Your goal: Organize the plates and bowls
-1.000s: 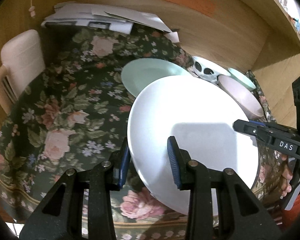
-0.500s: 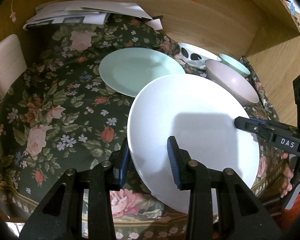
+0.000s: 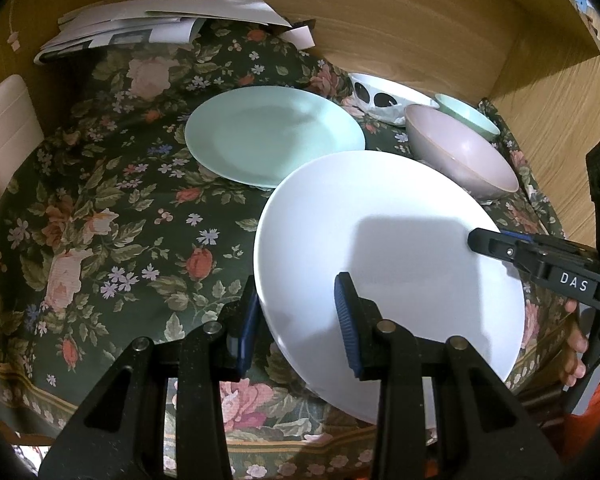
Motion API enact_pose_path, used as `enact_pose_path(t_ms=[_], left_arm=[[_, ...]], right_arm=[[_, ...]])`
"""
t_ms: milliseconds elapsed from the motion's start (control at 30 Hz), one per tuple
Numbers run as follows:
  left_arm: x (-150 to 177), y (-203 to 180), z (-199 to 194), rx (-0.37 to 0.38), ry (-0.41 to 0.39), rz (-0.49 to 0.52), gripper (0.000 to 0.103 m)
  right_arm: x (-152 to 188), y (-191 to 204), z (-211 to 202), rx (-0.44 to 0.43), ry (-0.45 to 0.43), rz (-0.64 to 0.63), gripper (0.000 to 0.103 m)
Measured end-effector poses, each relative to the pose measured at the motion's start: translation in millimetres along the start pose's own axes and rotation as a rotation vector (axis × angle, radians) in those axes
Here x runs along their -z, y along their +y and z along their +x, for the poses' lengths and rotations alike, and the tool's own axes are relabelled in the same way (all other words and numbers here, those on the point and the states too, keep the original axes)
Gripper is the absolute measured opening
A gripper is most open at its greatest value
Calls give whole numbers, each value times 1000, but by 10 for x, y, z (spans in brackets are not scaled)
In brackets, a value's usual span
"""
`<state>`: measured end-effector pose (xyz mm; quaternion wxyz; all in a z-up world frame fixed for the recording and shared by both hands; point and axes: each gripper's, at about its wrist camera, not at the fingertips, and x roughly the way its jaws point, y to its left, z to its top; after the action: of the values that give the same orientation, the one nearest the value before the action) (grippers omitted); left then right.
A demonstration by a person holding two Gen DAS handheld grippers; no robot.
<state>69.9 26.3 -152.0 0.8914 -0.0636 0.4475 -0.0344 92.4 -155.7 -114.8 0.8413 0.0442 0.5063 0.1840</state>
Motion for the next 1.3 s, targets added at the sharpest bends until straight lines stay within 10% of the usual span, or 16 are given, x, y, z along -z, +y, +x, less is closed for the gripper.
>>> enact_pose_path(t_ms=[1033, 1300], left_arm=[[-52, -24, 106, 18, -10, 45, 37], [-192, 147, -221, -31, -128, 13, 64]], right_arm=[[14, 32, -270, 84, -24, -54, 37], [-146, 201, -347, 57, -81, -97, 44]])
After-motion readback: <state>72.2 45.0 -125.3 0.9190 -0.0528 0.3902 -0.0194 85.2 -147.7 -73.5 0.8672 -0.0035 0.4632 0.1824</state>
